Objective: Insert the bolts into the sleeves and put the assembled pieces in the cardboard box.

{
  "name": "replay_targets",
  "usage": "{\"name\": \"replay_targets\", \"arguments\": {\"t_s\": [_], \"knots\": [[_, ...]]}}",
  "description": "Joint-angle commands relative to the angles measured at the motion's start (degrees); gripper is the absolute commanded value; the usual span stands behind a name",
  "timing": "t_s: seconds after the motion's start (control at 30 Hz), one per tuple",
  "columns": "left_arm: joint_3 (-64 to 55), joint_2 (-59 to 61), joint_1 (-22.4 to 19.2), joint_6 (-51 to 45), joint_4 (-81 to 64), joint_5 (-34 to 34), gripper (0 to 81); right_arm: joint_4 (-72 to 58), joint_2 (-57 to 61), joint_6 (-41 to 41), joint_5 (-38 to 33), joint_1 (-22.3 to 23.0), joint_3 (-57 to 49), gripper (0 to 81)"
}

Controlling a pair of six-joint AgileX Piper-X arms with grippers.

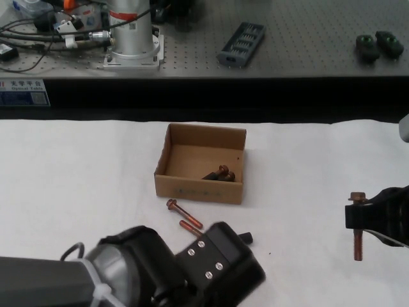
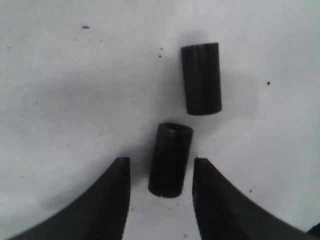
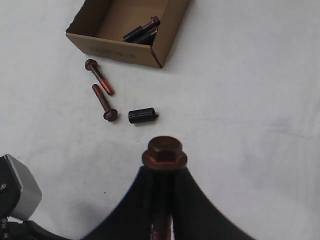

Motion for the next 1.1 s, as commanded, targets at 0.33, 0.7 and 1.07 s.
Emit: {"name": "replay_targets", "arguments": {"t_s": [0.33, 0.7, 1.07], "knots": [[-2.34, 2.02, -2.19, 1.77, 2.84, -3.93, 30.2, -0.04, -0.93, -0.44, -0.41, -0.43, -0.31, 4.3], [-3.23, 4.5, -2.19, 4.96, 4.63, -3.57, 30.2, -0.04, -0.93, -0.44, -0.41, -0.43, -0.31, 4.3], [-4.19, 4.5, -2.19, 14.24, 6.48, -5.04, 30.2, -0.04, -0.93, -0.44, -0.41, -0.43, -0.31, 4.3]]}}
